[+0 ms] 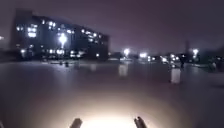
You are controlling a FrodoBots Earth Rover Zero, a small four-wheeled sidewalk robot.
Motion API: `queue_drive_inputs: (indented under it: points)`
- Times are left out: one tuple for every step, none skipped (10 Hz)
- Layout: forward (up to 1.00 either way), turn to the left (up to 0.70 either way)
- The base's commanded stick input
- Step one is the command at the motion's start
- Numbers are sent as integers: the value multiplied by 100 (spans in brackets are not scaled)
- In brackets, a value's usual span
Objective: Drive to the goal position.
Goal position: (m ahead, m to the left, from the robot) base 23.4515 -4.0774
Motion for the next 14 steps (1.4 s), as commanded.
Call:
queue_drive_inputs:
  points:
    - [100,-40]
    - [100,-40]
    - [100,-40]
    - [100,-40]
    - [100,-40]
    - [100,-40]
    - [100,-40]
    - [100,-40]
    - [100,0]
    - [100,0]
    - [100,0]
    - [100,0]
    - [100,0]
    - [100,0]
